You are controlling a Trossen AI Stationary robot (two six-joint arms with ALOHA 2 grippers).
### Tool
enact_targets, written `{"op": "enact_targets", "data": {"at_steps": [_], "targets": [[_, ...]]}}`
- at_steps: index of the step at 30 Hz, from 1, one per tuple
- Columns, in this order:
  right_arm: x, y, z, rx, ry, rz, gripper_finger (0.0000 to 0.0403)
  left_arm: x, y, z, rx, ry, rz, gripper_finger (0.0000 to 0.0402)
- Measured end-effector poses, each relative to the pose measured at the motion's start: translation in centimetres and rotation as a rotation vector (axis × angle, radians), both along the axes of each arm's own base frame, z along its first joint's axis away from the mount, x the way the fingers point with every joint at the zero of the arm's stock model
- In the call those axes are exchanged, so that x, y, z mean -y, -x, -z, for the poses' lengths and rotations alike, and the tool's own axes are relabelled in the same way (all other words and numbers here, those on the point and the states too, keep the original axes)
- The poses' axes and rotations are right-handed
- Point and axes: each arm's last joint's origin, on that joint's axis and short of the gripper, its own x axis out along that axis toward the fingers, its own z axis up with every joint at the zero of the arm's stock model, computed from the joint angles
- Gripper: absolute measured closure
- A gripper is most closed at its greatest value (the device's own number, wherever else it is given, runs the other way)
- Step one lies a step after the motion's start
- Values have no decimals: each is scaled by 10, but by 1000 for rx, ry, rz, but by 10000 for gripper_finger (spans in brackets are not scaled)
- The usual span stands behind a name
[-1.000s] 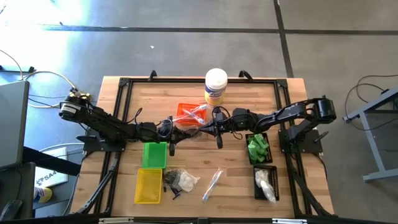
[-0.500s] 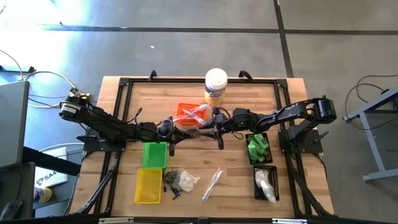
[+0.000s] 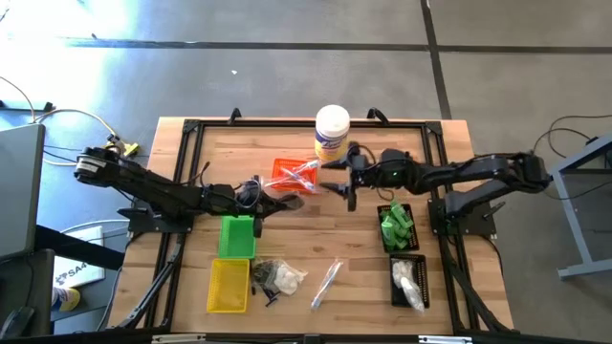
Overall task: Pick & Place Travel size toiletries
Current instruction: Put the black hairbrush into the green bin
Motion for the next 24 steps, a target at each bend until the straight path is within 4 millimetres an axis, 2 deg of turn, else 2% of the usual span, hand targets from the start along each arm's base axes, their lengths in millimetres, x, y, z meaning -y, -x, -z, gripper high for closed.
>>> {"op": "enact_targets", "data": {"at_steps": [6, 14, 18, 24], "targets": [[15, 4, -1, -13, -1, 67, 168, -2, 16, -13, -11, 77, -12, 376], [24, -3, 13, -63, -11, 91, 168, -5, 44, -10, -172, 416, -57, 376], [27, -6, 19, -85, -12, 117, 168, -3, 55, -13, -216, 595, 17, 368], [32, -6, 20, -77, -6, 179, 168, -1, 69, -20, -254, 688, 137, 377]]}}
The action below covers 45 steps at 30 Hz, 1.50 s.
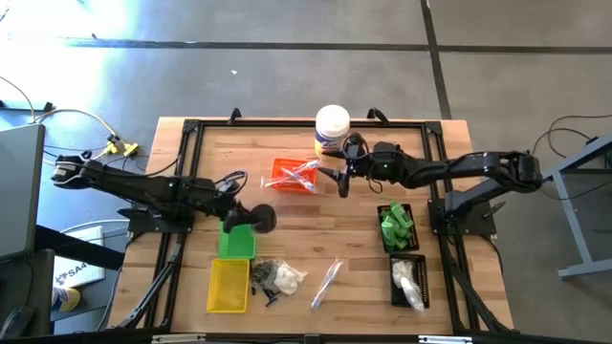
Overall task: Pick & Place Travel size toiletries
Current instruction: Put the black hairbrush into the green bin
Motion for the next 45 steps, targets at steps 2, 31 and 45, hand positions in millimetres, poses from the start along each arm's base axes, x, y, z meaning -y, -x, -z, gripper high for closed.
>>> {"op": "enact_targets", "data": {"at_steps": [2, 31, 45], "targets": [[2, 0, 0, 4, -6, 9, 168, 0, 4, -1, -11, 43, 23, 376], [6, 1, -15, 179, -78, 28, 168, 0, 79, 9, -361, 422, 213, 373], [6, 1, -14, 165, -72, 28, 168, -6, 82, 19, -449, 396, -42, 373]]}}
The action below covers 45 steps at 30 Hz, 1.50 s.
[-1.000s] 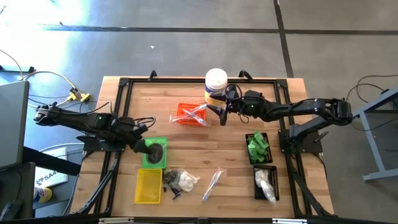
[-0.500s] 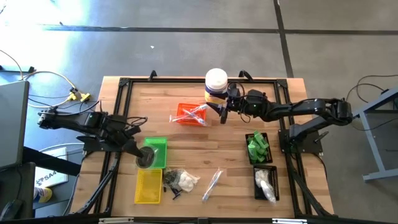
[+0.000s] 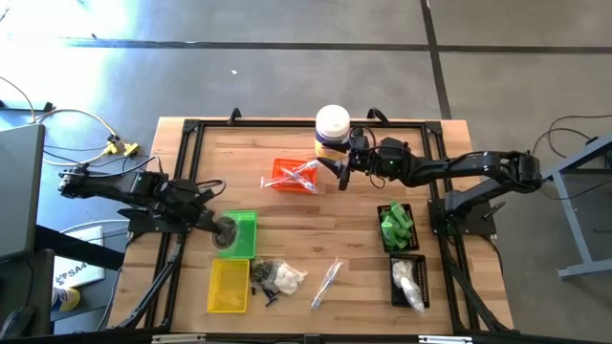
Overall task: Pick & Place Travel size toiletries
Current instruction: Put the black hairbrush into the green bin, then put the blue toothbrush into the orange bin
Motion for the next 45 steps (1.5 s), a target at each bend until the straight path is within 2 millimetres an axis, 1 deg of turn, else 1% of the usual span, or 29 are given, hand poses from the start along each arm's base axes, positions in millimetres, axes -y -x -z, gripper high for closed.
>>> {"op": "enact_targets", "data": {"at_steps": [5, 11, 14, 23, 29, 34, 37, 41, 45], "targets": [[0, 0, 3, -30, -6, 0, 168, -3, -3, 2, -22, -60, -90, 373], [0, 0, 5, -59, 9, 0, 168, -2, -10, 7, -92, -79, -92, 373], [0, 0, 5, -61, 14, -1, 168, -2, -13, 8, -105, -88, -94, 365], [0, 0, 8, -97, 27, -4, 168, -2, -17, 11, -133, -122, -109, 313], [0, 0, 10, -110, 30, -5, 168, -1, -20, 12, -132, -146, -59, 253], [0, 0, 10, -112, 30, -5, 168, 3, -26, 6, -44, -93, 18, 209], [0, 0, 10, -113, 30, -5, 168, 3, -27, 4, -25, -76, 35, 197], [0, 0, 10, -112, 29, -5, 168, 3, -24, 6, -50, -71, 29, 195], [0, 0, 10, -112, 30, -6, 168, 3, -26, 4, -29, -66, 26, 195]]}}
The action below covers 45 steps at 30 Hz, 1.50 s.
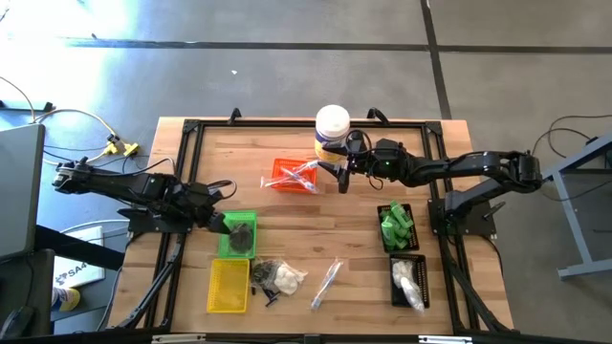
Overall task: Pick & Place Travel size toiletries
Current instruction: Put the blue toothbrush into the orange bin
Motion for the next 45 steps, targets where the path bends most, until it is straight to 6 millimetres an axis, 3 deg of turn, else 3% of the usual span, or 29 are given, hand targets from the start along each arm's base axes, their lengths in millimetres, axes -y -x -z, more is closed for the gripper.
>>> {"op": "enact_targets", "data": {"at_steps": [7, 17, 23, 29, 37, 45], "targets": [[-1, 0, 0, 3, -11, -39, 168, -2, -10, -11, 165, -79, -86, 195], [-6, -1, 0, 13, -70, -196, 168, -5, -29, -37, 572, -588, 1, 195], [-9, -1, 1, 6, -75, -244, 168, -6, -46, -41, 621, -795, -38, 195], [-17, -2, 3, -18, -99, -324, 168, -1, -69, -28, 586, -801, 9, 195], [-55, -3, 17, -172, -100, -442, 168, 25, -97, -15, 657, -797, 70, 195], [-110, 2, 25, -271, -64, -463, 168, 54, -93, -18, 753, -847, 125, 195]]}}
